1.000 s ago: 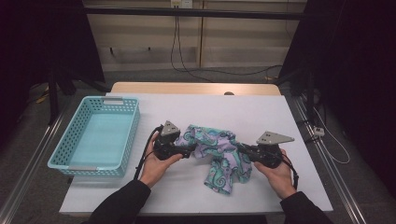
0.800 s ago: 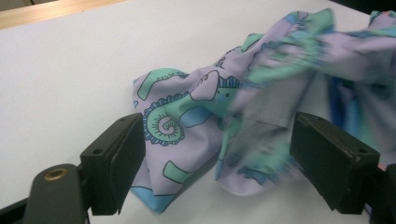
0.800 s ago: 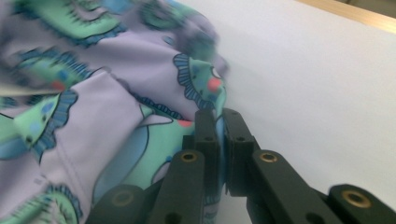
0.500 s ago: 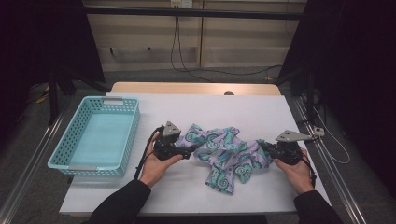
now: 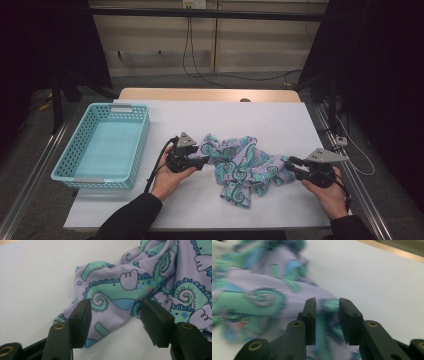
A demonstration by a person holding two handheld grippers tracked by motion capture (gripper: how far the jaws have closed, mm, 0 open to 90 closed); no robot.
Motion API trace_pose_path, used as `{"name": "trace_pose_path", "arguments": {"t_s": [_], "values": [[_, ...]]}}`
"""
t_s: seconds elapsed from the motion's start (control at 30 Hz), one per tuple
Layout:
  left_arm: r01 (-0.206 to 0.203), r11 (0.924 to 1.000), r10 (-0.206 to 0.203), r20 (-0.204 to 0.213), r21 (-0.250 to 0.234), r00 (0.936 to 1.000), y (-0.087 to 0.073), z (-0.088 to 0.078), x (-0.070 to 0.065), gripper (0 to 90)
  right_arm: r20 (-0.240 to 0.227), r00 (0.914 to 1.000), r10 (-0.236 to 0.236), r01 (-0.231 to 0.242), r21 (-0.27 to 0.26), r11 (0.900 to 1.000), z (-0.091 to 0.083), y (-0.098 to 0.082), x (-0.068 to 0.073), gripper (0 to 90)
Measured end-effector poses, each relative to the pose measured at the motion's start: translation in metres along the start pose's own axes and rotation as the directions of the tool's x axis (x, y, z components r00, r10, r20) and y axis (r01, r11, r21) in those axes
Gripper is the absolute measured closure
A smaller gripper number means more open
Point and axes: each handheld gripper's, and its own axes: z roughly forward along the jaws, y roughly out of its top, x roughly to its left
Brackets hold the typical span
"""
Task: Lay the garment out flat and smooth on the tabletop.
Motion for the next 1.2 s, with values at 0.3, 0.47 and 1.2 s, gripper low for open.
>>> {"name": "trace_pose_path", "arguments": {"t_s": [0.3,0.47,1.2], "values": [[0.015,0.9999,-0.015,0.016,0.002,0.9998,-0.002,0.004,0.000,41.5,-0.132,0.9835,-0.124,0.124,-0.011,0.992,-0.001,0.000,0.041,63.6],[0.016,0.9999,-0.016,0.023,0.007,0.9996,-0.002,0.004,0.000,40.1,-0.095,0.9824,-0.161,0.166,0.049,0.985,0.006,-0.004,0.047,51.2],[0.040,0.9991,-0.041,0.057,0.012,0.9975,-0.002,0.007,0.002,40.5,-0.114,0.9628,-0.245,0.246,-0.002,0.969,0.024,0.007,0.056,64.5]]}}
